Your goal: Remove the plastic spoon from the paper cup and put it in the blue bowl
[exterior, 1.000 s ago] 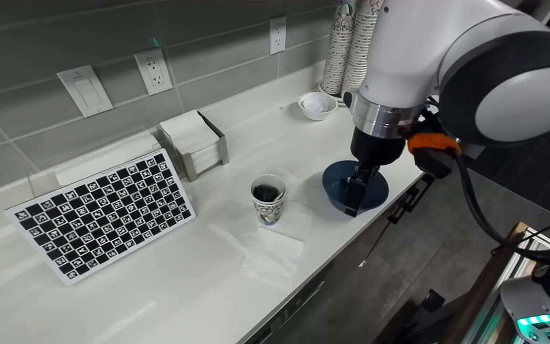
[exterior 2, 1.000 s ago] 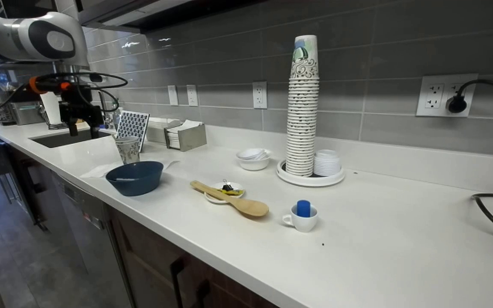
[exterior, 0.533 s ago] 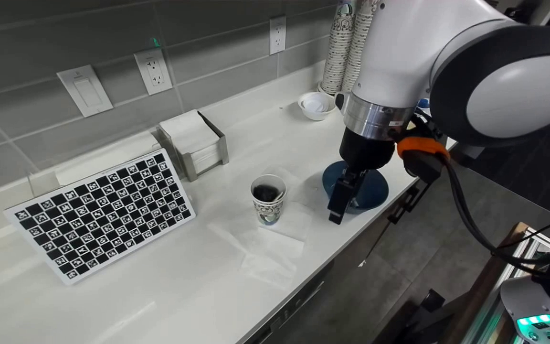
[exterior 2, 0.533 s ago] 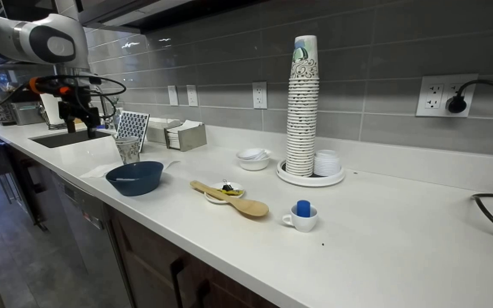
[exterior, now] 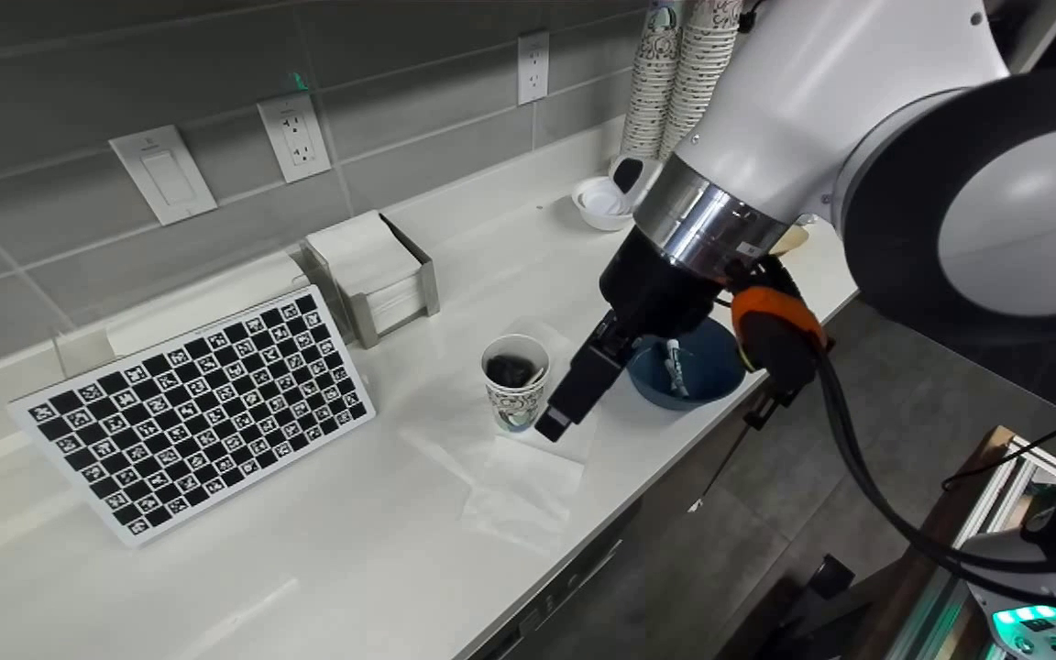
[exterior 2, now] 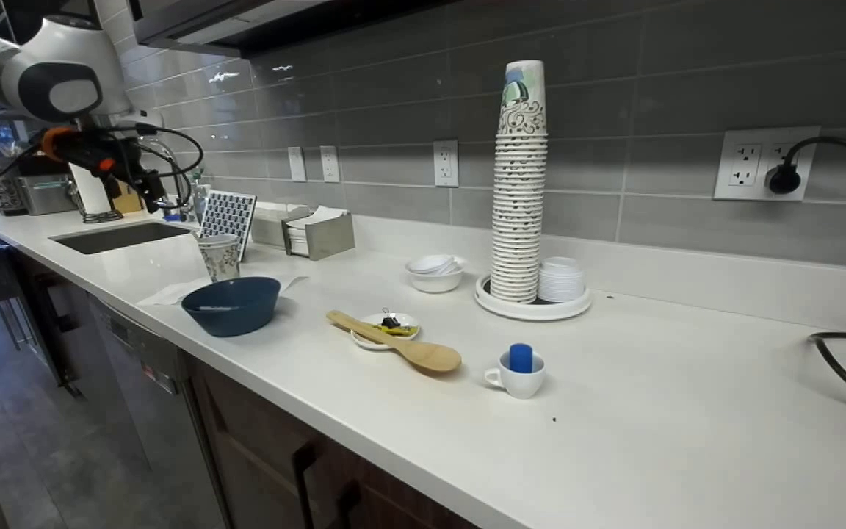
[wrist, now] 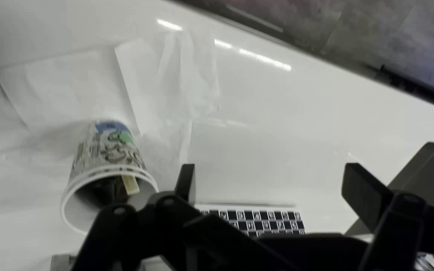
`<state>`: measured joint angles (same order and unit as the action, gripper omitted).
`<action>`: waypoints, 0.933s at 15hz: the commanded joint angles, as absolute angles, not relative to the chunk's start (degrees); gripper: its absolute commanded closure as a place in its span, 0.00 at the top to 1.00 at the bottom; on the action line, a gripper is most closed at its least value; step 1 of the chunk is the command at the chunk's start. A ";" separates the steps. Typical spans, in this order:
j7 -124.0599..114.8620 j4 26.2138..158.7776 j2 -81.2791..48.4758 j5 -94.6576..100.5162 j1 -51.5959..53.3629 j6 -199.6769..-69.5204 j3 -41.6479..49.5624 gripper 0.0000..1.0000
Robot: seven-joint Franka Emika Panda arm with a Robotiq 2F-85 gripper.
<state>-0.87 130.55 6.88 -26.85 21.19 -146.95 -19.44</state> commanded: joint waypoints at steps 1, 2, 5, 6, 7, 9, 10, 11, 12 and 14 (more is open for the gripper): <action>0.08 131.40 3.08 -20.88 21.17 -161.20 -20.72 1.00; -1.07 131.70 2.70 -16.19 20.56 -162.03 -20.82 1.00; -7.47 133.92 2.64 -2.28 18.56 -162.09 -19.79 1.00; -11.67 133.40 2.12 2.48 17.78 -161.92 -19.88 1.00; -15.39 133.05 1.84 6.85 17.20 -161.74 -19.63 1.00; -11.66 132.97 1.86 2.18 17.99 -160.78 -19.39 1.00; -12.06 132.96 1.82 2.42 17.87 -160.78 -19.35 1.00; -12.09 132.94 1.80 2.42 17.87 -160.78 -19.35 1.00; -12.13 132.94 1.79 2.42 17.91 -160.78 -19.38 1.00; -12.18 132.93 1.79 2.42 17.91 -160.78 -19.38 1.00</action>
<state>-12.44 132.94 1.74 2.65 17.69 -160.86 -19.61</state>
